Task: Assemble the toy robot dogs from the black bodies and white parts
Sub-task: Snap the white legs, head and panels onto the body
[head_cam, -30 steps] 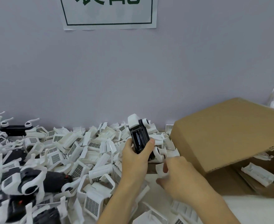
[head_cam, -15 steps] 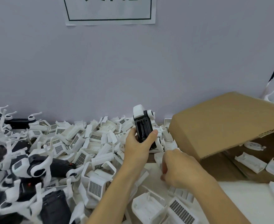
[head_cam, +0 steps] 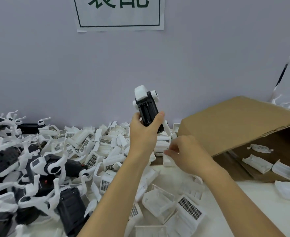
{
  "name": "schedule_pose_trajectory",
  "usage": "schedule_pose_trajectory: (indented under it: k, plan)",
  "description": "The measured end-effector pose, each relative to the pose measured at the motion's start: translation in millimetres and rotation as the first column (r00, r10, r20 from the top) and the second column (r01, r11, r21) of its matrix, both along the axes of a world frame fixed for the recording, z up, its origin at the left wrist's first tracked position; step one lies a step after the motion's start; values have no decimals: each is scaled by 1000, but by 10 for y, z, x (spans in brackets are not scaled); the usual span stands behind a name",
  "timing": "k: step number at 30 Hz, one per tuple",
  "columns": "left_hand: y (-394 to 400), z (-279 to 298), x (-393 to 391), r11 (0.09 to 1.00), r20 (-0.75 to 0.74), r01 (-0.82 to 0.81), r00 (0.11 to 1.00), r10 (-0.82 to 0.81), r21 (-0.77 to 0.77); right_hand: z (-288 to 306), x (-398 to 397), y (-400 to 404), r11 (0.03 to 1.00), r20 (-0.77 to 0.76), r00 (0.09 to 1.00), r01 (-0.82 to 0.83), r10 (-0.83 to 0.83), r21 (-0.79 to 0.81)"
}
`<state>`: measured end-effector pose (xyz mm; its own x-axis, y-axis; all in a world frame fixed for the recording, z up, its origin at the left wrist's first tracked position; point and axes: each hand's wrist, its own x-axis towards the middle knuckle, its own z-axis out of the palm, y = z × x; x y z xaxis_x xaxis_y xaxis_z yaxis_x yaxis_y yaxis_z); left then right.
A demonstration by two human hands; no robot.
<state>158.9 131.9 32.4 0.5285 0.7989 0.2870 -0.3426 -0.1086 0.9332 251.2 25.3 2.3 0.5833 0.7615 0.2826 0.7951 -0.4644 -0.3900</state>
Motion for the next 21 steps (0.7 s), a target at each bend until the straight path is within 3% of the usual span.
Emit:
schedule_pose_trajectory:
  k: [4, 9, 13, 17, 21]
  plan:
    - [-103, 183, -39, 1000, -24, -26, 999, 26, 1, 78, -21, 25, 984, -133, 990, -19, 43, 177]
    - [-263, 305, -75, 999, -118, -28, 993, 31, 29, 91, -141, 9, 973, -339, 936, -13, 93, 231]
    - [-342, 192, -258, 998, -179, -64, 982, 59, -21, -23, -219, -129, 938, -535, 843, 142, 52, 316]
    - [-375, 78, -540, 992, -189, -71, 981, 50, -104, -222, -325, -359, 845, -698, 716, 365, 13, 390]
    - [-443, -29, -760, 995, -214, -26, 977, 4, -100, -237, -386, -468, 790, -753, 656, 441, 39, 425]
